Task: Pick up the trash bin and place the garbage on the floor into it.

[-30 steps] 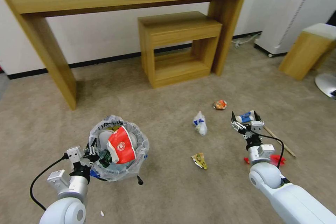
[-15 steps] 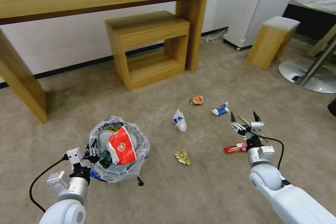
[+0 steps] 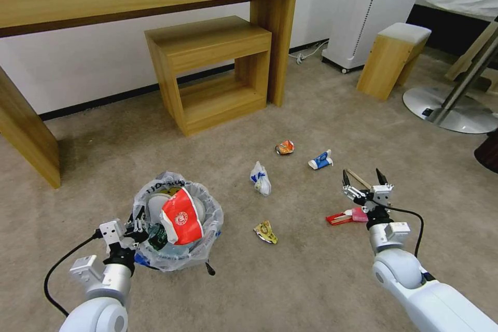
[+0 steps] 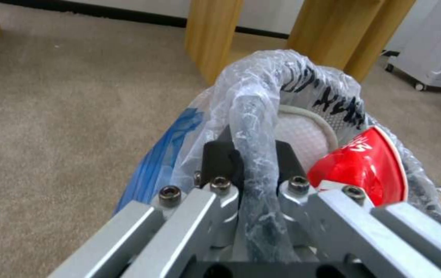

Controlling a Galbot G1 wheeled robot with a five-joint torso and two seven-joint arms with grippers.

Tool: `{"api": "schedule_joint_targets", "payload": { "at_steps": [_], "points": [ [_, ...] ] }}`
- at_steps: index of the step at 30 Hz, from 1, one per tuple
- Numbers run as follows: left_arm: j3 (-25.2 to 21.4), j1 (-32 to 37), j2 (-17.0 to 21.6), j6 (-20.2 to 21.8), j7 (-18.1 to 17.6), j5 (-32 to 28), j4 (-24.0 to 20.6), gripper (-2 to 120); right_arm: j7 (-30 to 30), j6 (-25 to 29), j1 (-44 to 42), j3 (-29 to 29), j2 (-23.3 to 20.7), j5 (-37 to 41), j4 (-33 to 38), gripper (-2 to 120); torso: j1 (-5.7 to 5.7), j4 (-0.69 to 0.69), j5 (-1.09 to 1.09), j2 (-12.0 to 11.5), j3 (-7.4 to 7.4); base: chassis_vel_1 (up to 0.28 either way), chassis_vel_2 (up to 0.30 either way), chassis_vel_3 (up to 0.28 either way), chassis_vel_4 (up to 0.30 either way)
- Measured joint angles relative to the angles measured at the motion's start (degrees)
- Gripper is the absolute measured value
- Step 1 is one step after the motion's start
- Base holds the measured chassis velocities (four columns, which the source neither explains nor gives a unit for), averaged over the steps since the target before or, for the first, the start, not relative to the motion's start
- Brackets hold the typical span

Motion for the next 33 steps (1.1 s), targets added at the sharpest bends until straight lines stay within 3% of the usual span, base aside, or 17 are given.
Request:
{"api": "schedule_joint_targets", "payload": {
  "at_steps": [9, 33],
  "points": [
    [-0.55, 0.96, -0.15, -0.22, -0.03, 0.15, -0.75, 3, -2.73, 3.02, 1.05, -1.54, 0.65, -1.41, -0.87, 100, 0.0, 0.0, 0.0, 0.0, 0.0, 0.0, 0.0, 0.0, 0.0],
    [-0.69, 1.63, -0.61, -0.89, 0.22, 0.59, -1.29, 3, -3.14, 2.36, 1.18, -0.72, 0.48, -1.58, -0.82, 100, -0.01, 0.0, 0.0, 0.0, 0.0, -0.012, 0.008, 0.009, -0.009]
  ]
}}
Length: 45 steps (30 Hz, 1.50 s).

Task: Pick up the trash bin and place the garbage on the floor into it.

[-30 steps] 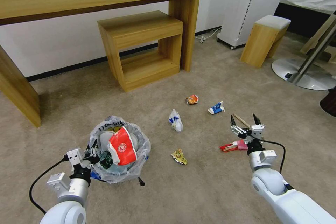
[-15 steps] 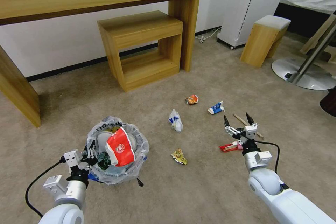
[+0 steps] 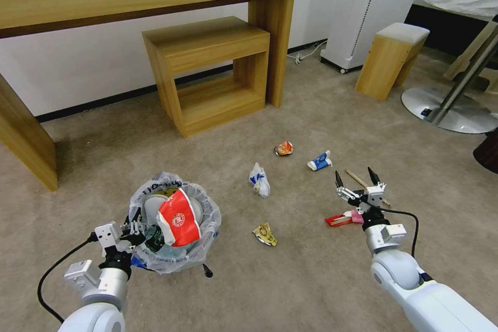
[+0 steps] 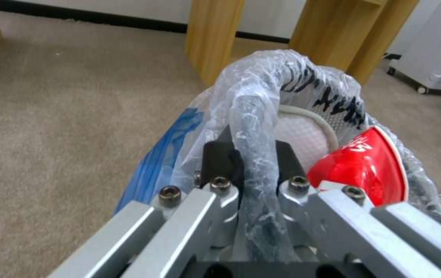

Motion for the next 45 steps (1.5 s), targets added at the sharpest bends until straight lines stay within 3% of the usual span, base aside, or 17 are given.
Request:
{"api": "schedule_joint_targets", "payload": {
  "at_steps": [11, 17, 19, 21, 23, 24, 31, 35, 39, 45],
  "points": [
    [-0.19, 0.41, -0.16, -0.31, 0.1, 0.15, -0.11, 3, -0.93, -0.11, 2.1, -2.91, -0.3, 0.34, -1.53, 100, 0.0, 0.0, -0.01, 0.0, 0.0, -0.019, 0.023, 0.023, -0.023],
    [-0.18, 0.31, -0.6, -0.65, 0.14, 0.62, 0.57, 3, -3.26, -5.96, 5.59, -10.61, -2.57, 10.06, -2.83, 100, 0.0, 0.0, -0.02, 0.0, 0.0, 0.0, 0.0, 0.0, 0.0],
    [-0.19, 0.04, -0.9, -0.85, 0.15, 0.91, 1.17, 3, -6.1, -8.53, 9.03, -17.64, -3.76, 16.18, -5.34, 100, 0.0, -0.01, 0.0, 0.0, 0.0, 0.0, 0.0, 0.0, 0.0],
    [-0.19, -0.04, -0.97, -0.9, 0.17, 0.96, 1.28, 3, -6.43, -8.9, 9.66, -18.81, -3.8, 17.01, -5.77, 100, 0.01, -0.01, 0.01, 0.0, 0.0, 0.0, 0.0, 0.0, 0.0],
    [-0.21, -0.39, -1.26, -0.97, 0.2, 1.08, 1.89, 3, -7.87, -10.17, 13.52, -24.96, -3.41, 20.65, -8.14, 100, 0.01, -0.01, -0.01, 0.0, 0.0, 0.0, 0.0, 0.0, 0.0],
    [-0.21, -0.39, -1.26, -0.97, 0.2, 1.08, 1.89, 3, -7.87, -10.17, 13.52, -24.96, -3.41, 20.65, -8.14, 100, 0.01, -0.01, -0.01, 0.0, 0.0, 0.0, 0.0, 0.0, 0.0],
    [-0.12, -2.01, -1.5, -1.18, 0.14, 1.19, 3.63, 3, -6.86, -12.45, 20.45, -36.99, 0.1, 24.05, -14.66, 99, 0.01, -0.02, -0.02, 0.0, 0.0, 0.0, 0.0, 0.0, 0.0],
    [-0.07, -2.46, -1.53, -1.18, 0.07, 1.1, 4.1, 3, -5.72, -13.1, 21.82, -39.58, 2.15, 24.74, -17.33, 99, 0.01, 0.0, 0.0, 0.0, 0.01, 0.0, 0.0, 0.0, 0.0],
    [-0.18, -2.95, -1.56, -1.19, -0.05, 0.95, 4.75, 3, -5.73, -13.29, 24.09, -43.26, 6.23, 23.79, -24.37, 98, 0.01, 0.0, -0.01, 0.0, 0.01, 0.0, 0.0, 0.0, 0.0],
    [-0.12, -3.44, -1.57, -1.18, -0.1, 0.74, 5.14, 3, -5.76, -13.25, 25.18, -45.76, 8.79, 22.75, -27.66, 97, 0.01, 0.0, -0.01, 0.0, 0.01, 0.0, 0.0, 0.0, 0.0]
  ]
}}
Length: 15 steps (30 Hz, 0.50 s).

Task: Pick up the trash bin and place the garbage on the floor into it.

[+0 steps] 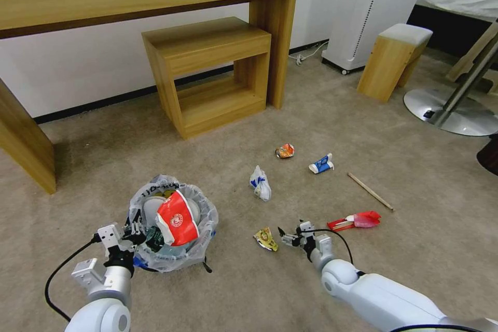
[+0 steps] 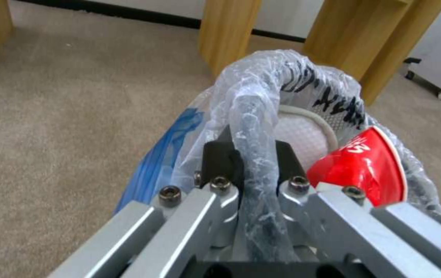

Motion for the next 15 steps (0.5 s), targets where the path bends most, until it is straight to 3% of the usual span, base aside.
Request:
{"api": "schedule_joint_targets", "payload": {
  "at_steps": [15],
  "points": [
    [-0.21, -0.51, -0.01, -0.66, -0.08, -0.29, 0.65, 3, -0.24, 1.6, 0.35, -4.32, 5.04, -5.27, -5.29, 80, 0.0, -0.01, 0.0, 0.0, 0.0, 0.0, 0.0, 0.0, 0.0]
  ]
}}
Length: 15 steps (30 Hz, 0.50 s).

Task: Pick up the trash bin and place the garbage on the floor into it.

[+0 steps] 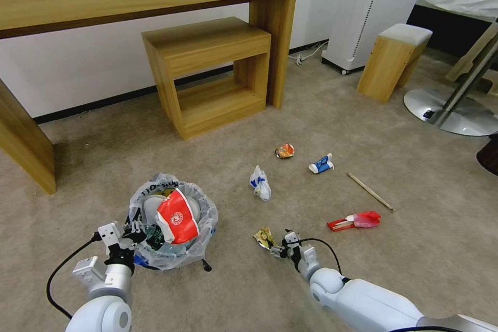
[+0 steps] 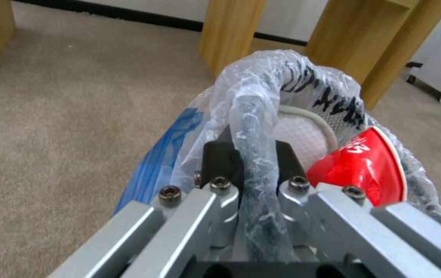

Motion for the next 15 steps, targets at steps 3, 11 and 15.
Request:
{"api": "schedule_joint_targets", "payload": {
  "at_steps": [3, 11, 15],
  "points": [
    [0.0, 0.44, -0.05, -0.13, 0.02, -0.09, -0.38, 3, -0.27, 0.96, 0.05, -0.3, 1.8, -1.59, -1.79, 65, 0.0, 0.0, 0.0, 0.0, 0.0, 0.0, 0.0, 0.0, 0.0],
    [-0.12, 0.85, 0.03, -0.31, 0.05, -0.67, -1.72, 3, -0.45, 2.1, 0.0, -0.41, 2.74, -3.6, -2.98, 35, 0.0, 0.0, 0.01, 0.0, 0.0, 0.0, 0.0, 0.0, 0.0],
    [-0.04, 0.81, -0.04, -0.31, 0.04, -0.71, -1.76, 3, -0.5, 2.37, -0.2, -0.01, 2.5, -4.17, -2.98, 24, 0.0, 0.01, 0.0, 0.0, 0.0, 0.0, 0.0, 0.0, 0.0]
  ]
}}
